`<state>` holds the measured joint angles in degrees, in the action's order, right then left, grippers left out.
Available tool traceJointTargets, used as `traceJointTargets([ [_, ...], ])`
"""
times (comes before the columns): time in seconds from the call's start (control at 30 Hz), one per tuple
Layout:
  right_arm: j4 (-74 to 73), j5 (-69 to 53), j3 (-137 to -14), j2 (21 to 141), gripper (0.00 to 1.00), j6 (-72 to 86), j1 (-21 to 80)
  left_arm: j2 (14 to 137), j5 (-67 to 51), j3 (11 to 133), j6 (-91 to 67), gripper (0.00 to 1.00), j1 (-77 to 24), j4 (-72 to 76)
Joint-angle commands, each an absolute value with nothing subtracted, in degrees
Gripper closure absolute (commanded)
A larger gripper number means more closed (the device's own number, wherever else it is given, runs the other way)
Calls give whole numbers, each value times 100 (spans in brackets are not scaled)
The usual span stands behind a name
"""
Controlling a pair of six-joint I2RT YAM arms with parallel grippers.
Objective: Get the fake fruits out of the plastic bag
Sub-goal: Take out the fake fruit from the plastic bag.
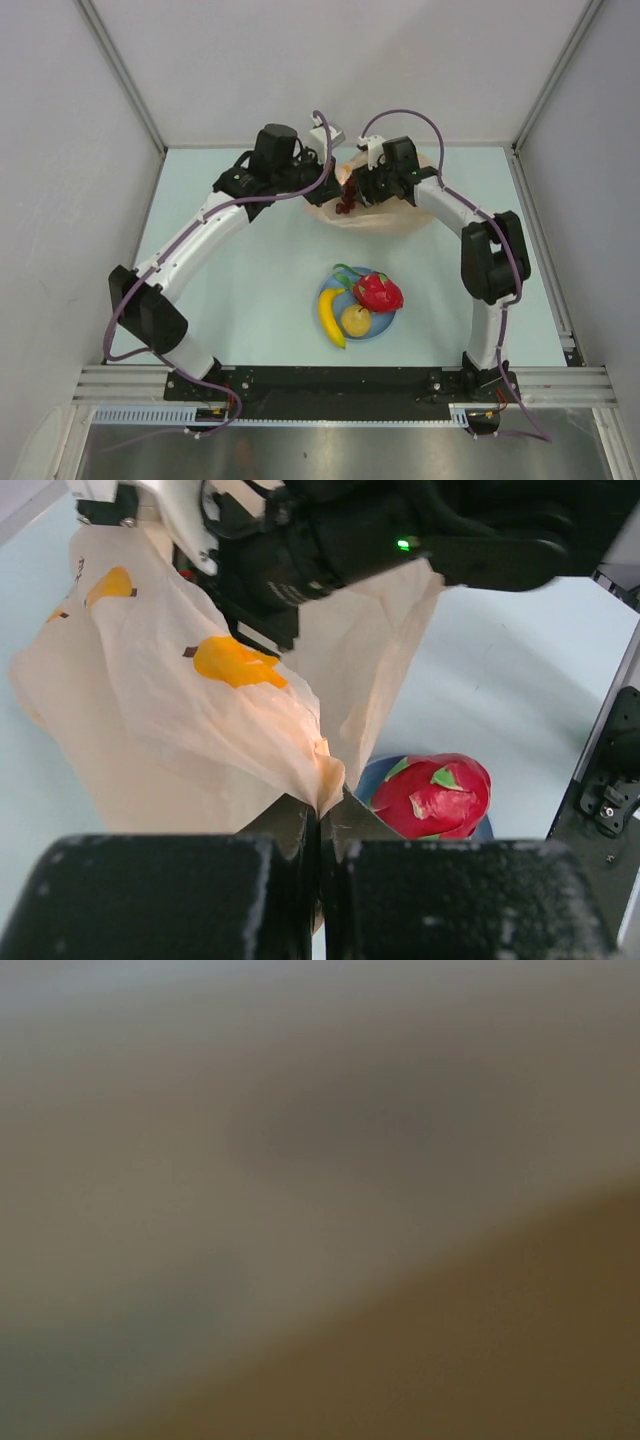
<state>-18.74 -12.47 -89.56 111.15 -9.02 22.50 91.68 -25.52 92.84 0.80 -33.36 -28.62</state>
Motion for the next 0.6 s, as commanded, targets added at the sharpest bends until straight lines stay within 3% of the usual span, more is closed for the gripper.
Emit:
traceJointTargets([
  [0.0,-1486,-642,-9517,11758,29,-1388,2215,8772,-2795,9009,272,100,-3349,-2751],
  [0.3,-592,-492,-10160,12927,17,-2750,2311,8780,-2962,8737,448,100,-3349,-2856],
  [0.4,-99,-667,-10151,13191,18,-3251,2329,8754,-3041,8570,440,100,-3349,-2856],
  [0.47,-97,-817,-10335,13350,25,-3540,2312,8763,-3050,8473,431,100,-3340,-2848],
  [0.57,-53,-1291,-10398,13412,72,-3656,2215,8798,-2988,8420,413,100,-3349,-2821],
])
